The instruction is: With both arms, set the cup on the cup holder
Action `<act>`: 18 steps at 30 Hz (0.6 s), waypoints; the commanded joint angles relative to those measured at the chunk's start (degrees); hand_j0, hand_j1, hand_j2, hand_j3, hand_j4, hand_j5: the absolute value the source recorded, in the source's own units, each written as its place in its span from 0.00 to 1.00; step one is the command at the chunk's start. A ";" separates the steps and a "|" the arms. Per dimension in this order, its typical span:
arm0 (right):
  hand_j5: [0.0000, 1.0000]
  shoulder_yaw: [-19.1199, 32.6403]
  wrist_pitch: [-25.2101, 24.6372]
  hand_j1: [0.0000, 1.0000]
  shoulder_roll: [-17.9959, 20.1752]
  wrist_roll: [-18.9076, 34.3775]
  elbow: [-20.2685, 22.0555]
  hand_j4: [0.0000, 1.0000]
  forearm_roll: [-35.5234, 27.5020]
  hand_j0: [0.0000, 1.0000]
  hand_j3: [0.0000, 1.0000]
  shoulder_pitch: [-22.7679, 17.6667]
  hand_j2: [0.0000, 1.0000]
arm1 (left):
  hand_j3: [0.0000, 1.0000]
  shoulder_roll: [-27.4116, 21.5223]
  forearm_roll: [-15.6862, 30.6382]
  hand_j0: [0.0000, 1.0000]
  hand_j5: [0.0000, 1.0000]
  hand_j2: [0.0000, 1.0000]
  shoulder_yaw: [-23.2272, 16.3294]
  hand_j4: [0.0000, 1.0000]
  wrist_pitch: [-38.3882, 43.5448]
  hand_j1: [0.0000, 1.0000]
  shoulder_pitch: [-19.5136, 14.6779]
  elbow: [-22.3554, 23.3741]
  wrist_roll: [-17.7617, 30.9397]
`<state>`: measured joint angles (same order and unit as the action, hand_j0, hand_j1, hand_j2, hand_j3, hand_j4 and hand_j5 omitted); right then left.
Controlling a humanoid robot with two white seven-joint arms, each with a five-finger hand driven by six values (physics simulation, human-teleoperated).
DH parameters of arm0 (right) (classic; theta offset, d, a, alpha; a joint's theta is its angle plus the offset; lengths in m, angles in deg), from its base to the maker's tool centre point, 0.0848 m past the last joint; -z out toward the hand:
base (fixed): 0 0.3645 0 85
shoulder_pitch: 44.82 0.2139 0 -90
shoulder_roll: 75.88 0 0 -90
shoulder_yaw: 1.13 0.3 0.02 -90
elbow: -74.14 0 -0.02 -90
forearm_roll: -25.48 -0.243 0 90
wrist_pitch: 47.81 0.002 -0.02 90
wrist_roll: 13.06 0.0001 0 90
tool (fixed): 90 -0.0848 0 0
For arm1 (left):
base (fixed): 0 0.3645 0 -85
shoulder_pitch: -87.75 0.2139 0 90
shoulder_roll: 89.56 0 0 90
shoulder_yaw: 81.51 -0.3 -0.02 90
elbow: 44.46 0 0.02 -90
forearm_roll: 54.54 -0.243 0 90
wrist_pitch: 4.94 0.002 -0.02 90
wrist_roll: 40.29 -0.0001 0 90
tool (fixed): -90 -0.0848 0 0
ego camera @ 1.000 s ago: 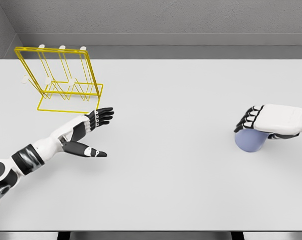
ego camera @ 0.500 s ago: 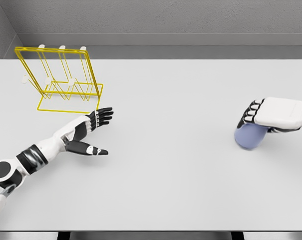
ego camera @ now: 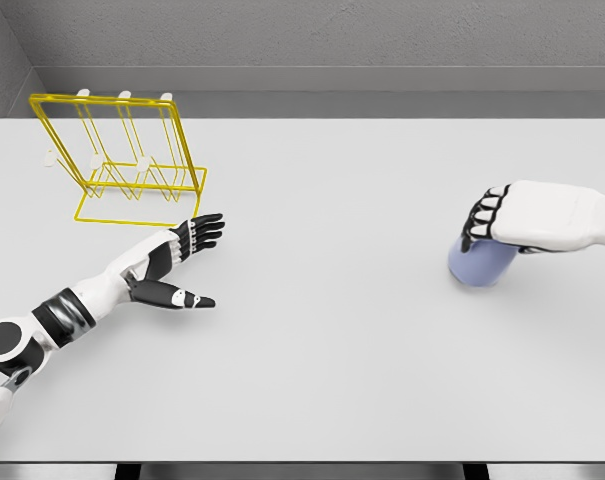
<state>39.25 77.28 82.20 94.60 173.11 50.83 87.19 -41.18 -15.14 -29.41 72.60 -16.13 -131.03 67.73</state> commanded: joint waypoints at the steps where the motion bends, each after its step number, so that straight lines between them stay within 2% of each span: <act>1: 0.61 0.49 -0.09 0.61 -0.32 0.01 1.14 0.61 -0.30 0.61 0.61 0.00 0.61 | 1.00 -0.04 0.24 1.00 1.00 1.00 0.02 1.00 -0.02 1.00 0.00 0.00 0.00; 5: 0.61 0.41 -0.09 0.61 -1.20 -0.08 2.19 0.61 -0.48 0.61 0.61 1.58 0.61 | 1.00 -0.04 0.33 1.00 1.00 1.00 0.02 1.00 -0.20 1.00 0.09 -0.09 0.00; 11: 0.61 0.40 -0.09 0.61 -5.24 0.10 2.19 0.61 -0.57 0.61 0.61 2.55 0.61 | 1.00 -0.04 0.33 1.00 1.00 1.00 0.02 1.00 -0.29 1.00 0.09 -0.09 0.00; 18: 0.61 0.32 -0.09 0.61 -7.97 0.18 2.19 0.61 -0.57 0.61 0.61 3.95 0.61 | 1.00 -0.04 0.33 1.00 1.00 1.00 0.02 1.00 -0.29 1.00 0.00 -0.09 0.00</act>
<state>39.52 77.29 74.86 94.76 175.29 50.60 91.50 -41.17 -15.07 -29.41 72.32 -16.13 -131.07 67.73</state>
